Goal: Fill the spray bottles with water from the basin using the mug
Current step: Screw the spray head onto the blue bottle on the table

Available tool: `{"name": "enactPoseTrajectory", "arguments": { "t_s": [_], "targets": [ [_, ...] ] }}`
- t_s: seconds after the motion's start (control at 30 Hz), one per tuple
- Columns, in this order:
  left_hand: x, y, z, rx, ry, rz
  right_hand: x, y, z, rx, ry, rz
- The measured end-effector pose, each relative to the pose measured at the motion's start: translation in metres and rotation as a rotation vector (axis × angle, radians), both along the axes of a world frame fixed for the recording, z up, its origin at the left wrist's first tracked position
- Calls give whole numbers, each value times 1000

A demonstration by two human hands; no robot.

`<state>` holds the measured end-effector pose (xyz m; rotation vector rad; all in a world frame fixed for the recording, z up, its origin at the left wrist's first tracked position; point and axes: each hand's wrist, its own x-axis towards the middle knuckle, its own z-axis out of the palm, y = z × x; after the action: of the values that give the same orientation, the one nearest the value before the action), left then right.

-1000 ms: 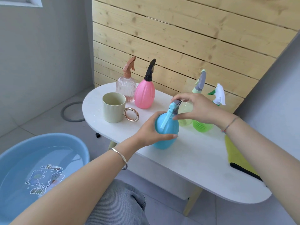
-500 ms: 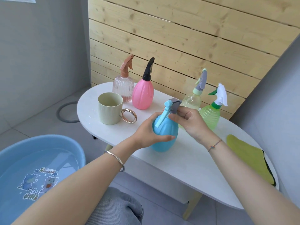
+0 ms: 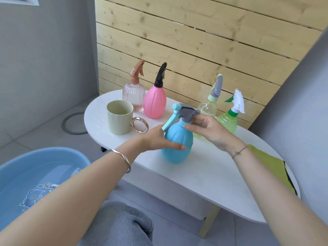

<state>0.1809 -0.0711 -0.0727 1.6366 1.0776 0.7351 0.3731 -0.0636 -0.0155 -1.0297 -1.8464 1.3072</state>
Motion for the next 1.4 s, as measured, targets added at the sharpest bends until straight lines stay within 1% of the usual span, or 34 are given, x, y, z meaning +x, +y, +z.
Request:
{"name": "enactPoseTrajectory", "arguments": {
  "t_s": [0.03,0.1,0.17,0.33,0.4,0.5,0.57,0.63,0.7,0.77,0.87,0.93,1.07,1.13,1.17,1.23,1.27,1.33,1.4],
  "targets": [
    [-2,2,1,1,33,-23,4,4,2,-38,-31,35],
    [-6,6,-2,-2,60,-37,5,10,2,-42,-45,35],
    [-9,8,-9,-9,41,-21,2,13,-2,-3,2,-6],
    [-9,8,-18,-2,9,36,-7,7,-22,76,191,-60],
    [-10,9,-17,-3,24,24,-9,4,-26,123,204,-92],
    [-14,10,-9,-37,67,-68,-10,2,-26,143,196,-139],
    [-14,9,-4,-34,86,-102,-9,2,-23,124,176,-147],
    [-13,4,-3,7,98,-89,-7,3,-18,62,150,-101],
    [-13,1,-6,60,120,-64,-5,4,-11,-21,82,-9],
    [-14,-2,-8,105,154,-51,-2,6,-5,-62,-12,70],
    [-17,-4,-3,147,170,-49,3,10,3,-76,-73,84],
    [-19,-3,0,141,189,-35,3,12,6,-61,-101,69],
    [-33,1,6,80,233,-28,3,18,10,-70,-201,138],
    [-44,0,13,55,228,22,5,20,13,-80,-248,170],
    [-50,1,18,67,226,49,4,21,15,-54,-280,180],
    [-59,4,28,83,200,98,3,21,16,32,-328,161],
    [-65,7,35,78,177,140,2,23,16,66,-319,128],
    [-73,13,47,68,94,233,-3,23,17,112,-272,43],
    [-77,23,54,111,85,308,-8,26,20,175,-253,-89]
  ]
}}
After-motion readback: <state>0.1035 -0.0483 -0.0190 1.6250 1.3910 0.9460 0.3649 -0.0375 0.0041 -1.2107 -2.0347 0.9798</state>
